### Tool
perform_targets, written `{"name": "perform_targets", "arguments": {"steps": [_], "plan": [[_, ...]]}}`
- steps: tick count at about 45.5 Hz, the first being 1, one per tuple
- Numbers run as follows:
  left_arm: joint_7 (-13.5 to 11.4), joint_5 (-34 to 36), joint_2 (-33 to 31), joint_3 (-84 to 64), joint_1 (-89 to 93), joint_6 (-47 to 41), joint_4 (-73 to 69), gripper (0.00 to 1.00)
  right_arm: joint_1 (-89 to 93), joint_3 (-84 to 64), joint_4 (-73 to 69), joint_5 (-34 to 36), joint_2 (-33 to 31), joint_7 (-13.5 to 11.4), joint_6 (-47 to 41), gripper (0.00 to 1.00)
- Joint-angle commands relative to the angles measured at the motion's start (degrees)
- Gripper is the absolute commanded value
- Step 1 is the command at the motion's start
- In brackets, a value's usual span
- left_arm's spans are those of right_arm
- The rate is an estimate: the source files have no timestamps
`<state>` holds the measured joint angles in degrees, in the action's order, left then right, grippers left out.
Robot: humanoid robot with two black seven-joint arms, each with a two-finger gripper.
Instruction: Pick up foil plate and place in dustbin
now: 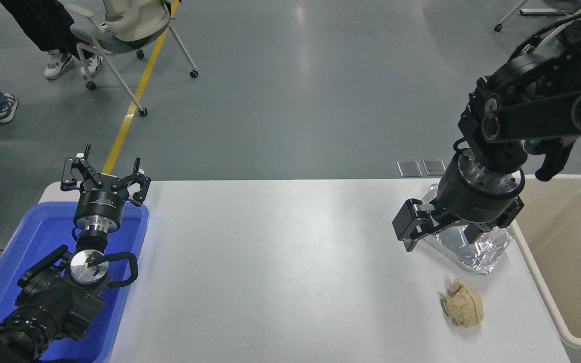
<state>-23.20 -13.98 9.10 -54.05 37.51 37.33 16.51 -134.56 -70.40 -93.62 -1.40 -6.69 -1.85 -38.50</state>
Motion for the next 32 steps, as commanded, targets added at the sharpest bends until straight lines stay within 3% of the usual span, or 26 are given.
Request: {"name": "perform_targets", "arguments": {"steps": [1,32], "plan": [[0.0,0.1,0.0,0.0,-0.1,0.0,0.0,0.99,0.1,0.2,0.0,0.0,0.1,0.0,0.0,1.0],[0.0,0.0,0.0,0.0,0.0,-0.1,0.0,0.99,0.4,0.6,1.5,0.0,-0.1,0.0,0.1,1.0]]}}
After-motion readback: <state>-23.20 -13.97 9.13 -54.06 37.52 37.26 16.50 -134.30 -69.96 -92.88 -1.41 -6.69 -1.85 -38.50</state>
